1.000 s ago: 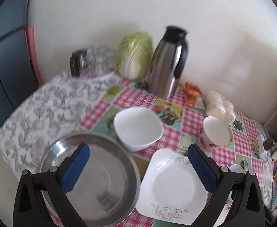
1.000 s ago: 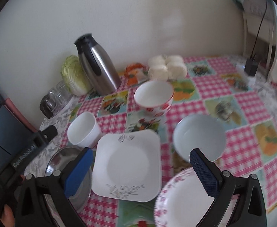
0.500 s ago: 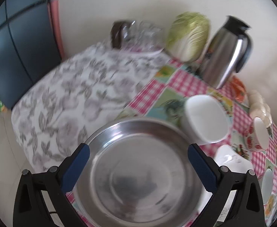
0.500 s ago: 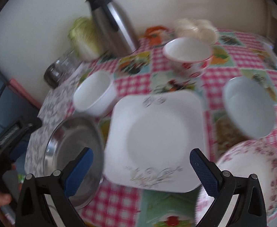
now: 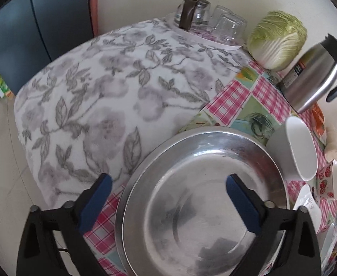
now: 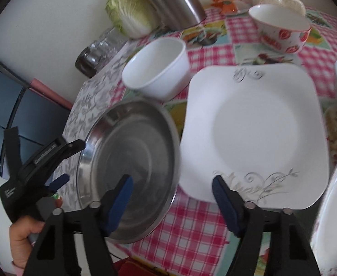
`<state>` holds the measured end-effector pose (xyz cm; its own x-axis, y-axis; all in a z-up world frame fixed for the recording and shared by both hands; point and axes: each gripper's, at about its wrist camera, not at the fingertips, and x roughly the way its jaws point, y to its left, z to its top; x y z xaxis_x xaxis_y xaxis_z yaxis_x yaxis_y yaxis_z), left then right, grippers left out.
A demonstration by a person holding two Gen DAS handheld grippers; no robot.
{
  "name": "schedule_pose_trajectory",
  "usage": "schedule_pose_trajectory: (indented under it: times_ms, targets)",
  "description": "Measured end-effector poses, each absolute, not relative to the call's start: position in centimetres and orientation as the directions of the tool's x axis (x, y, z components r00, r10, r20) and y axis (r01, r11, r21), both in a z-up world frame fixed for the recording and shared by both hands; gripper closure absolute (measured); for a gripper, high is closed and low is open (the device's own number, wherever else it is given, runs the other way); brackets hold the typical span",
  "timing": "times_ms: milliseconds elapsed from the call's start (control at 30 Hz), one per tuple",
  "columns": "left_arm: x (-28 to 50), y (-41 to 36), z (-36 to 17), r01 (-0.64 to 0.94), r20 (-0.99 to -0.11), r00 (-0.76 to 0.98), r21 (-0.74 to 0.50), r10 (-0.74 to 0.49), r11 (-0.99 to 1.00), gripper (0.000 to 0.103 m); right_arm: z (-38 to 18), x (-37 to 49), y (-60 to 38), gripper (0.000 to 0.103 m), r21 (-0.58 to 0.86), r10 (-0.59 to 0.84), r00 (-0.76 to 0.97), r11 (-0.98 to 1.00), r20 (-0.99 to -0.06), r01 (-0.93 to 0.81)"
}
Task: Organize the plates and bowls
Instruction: 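Move the left tool to the steel tray rim and close on it, then lift the steel tray with the left tool and tilt it upright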
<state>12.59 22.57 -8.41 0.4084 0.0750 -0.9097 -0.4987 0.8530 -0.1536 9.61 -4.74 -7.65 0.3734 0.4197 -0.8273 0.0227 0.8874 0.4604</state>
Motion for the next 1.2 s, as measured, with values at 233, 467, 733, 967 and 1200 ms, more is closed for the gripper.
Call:
schedule_pose_trajectory:
  times_ms: [233, 467, 733, 967, 1200]
  targets:
    - [12.7, 23.8, -10.1, -0.543, -0.927, 0.373, -0.188, 0.034, 0.819, 0.03, -7.9, 9.3, -4.2, 0.062, 0.464, 0.424, 0.362, 0.885, -0.83, 0.027]
    - [12.8, 24.1, -11.3, -0.563, -0.942, 0.334, -0.168, 0.038, 0.809, 0.034, -7.8, 8.8, -4.0, 0.066, 0.456, 0.425, 0.338, 0.89, -0.84, 0.014]
    - [12.5, 24.8, -11.7, -0.609, -0.947, 0.313, -0.137, 0.078, 0.781, 0.057, -9.2, 9.5, -3.3, 0.072, 0.468, 0.443, 0.296, 0.884, -0.846, 0.016]
    - [12.3, 25.0, -11.9, -0.606, -0.948, 0.307, -0.126, 0.085, 0.785, 0.055, -10.7, 10.6, -2.4, 0.072, 0.465, 0.441, 0.288, 0.885, -0.85, 0.021]
    - [12.9, 24.6, -11.9, -0.588, -0.946, 0.304, -0.095, 0.111, 0.803, 0.056, -11.2, 10.6, -2.4, 0.09, 0.463, 0.436, 0.296, 0.886, -0.85, 0.022]
